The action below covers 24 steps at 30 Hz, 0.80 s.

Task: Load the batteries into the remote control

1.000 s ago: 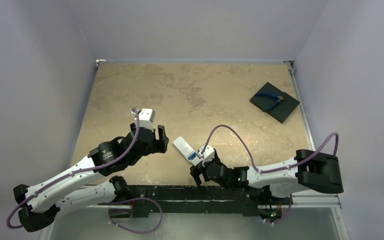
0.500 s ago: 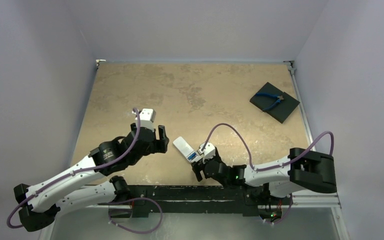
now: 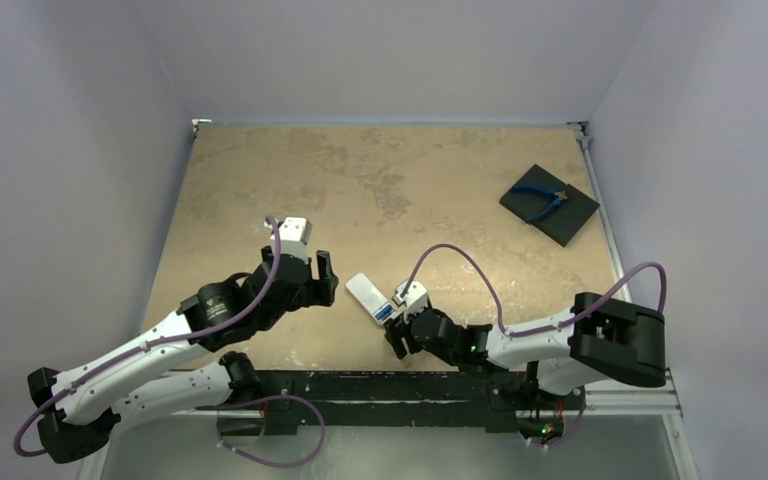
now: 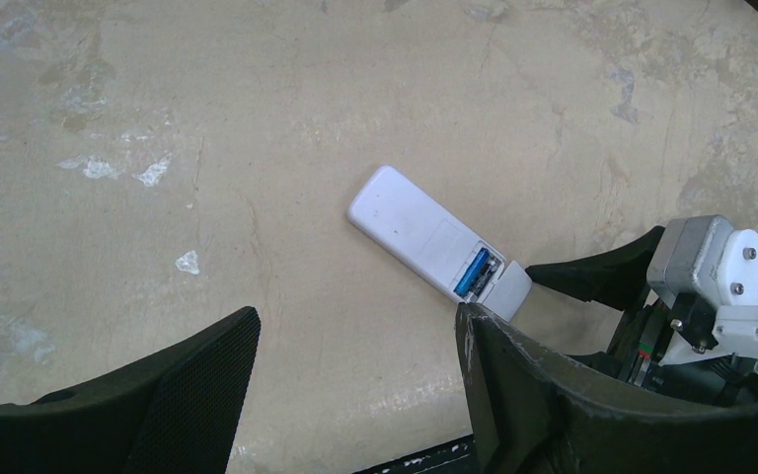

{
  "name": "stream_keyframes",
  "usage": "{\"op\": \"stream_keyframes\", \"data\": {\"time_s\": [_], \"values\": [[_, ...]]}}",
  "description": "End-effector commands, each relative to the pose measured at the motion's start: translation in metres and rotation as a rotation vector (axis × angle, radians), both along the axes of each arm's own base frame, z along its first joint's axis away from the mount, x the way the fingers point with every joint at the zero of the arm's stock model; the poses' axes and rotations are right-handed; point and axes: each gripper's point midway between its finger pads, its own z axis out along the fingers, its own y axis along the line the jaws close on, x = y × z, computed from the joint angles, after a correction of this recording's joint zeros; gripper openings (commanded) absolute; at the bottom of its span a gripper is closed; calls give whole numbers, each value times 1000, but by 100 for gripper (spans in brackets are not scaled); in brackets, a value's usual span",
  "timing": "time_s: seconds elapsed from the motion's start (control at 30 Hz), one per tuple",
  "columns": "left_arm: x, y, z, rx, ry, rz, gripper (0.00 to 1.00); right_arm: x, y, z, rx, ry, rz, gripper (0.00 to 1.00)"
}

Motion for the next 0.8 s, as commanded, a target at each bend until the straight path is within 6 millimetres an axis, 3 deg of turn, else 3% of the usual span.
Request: {"op": "stream_keyframes", "data": {"time_s": [0.0, 0.5, 0.77], "values": [[0, -4, 5, -22, -13, -12, 73, -3, 13, 4, 19, 11, 39, 69], [0, -4, 3, -18, -10, -12, 73, 5, -4, -1, -57, -1, -37, 63], [0, -5, 3, -19, -9, -14, 73, 0, -1, -8, -88, 22, -14, 76]]}}
